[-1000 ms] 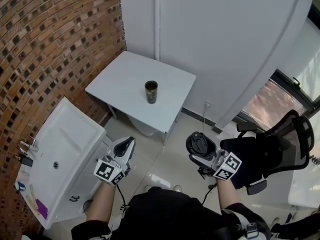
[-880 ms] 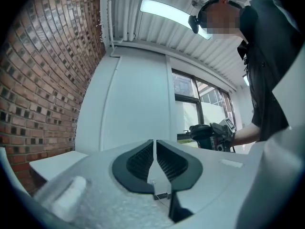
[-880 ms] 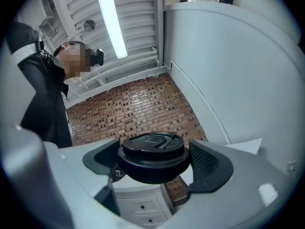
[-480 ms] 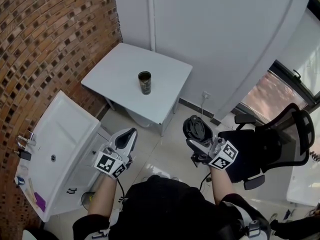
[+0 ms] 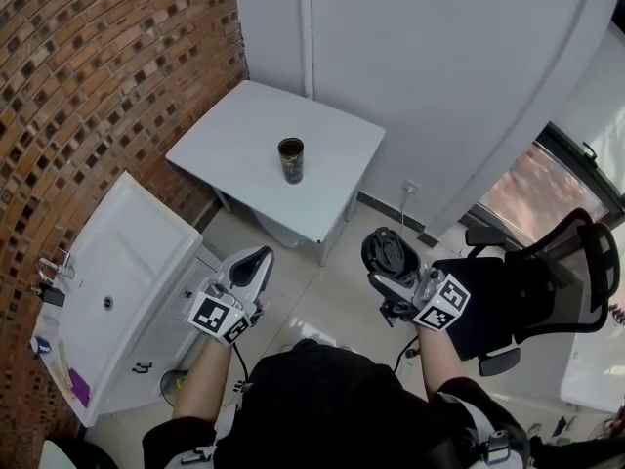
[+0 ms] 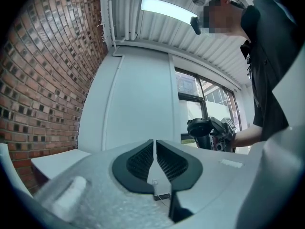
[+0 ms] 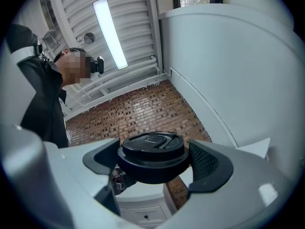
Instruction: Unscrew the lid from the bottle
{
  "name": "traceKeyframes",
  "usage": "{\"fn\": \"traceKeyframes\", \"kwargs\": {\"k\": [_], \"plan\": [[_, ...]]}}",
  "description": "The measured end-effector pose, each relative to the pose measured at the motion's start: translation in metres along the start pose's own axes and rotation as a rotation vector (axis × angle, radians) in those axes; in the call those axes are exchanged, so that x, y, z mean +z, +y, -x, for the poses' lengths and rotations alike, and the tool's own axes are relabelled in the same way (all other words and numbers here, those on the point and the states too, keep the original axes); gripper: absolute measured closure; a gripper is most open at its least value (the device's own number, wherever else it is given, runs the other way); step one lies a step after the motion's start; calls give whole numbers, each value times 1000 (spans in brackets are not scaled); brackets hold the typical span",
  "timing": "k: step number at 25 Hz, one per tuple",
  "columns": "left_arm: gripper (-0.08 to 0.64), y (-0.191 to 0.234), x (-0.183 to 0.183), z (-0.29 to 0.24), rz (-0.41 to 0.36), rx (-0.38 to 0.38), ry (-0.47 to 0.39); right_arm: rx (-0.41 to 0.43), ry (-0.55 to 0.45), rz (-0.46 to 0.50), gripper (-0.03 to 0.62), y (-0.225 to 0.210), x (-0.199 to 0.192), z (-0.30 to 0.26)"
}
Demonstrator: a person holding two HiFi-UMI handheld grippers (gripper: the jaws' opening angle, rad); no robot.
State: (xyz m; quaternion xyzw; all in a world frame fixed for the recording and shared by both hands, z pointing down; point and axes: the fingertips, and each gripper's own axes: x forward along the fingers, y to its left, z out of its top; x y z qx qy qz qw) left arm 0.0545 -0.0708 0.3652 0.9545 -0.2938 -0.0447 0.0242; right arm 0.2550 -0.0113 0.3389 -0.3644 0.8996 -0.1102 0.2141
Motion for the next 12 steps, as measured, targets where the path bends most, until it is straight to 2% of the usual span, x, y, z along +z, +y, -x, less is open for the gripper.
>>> {"fn": "traceKeyframes", "kwargs": {"k": [12], "plan": [[537, 14, -3, -2, 40, -28, -17, 5, 7, -3, 138, 0, -5, -14]]}}
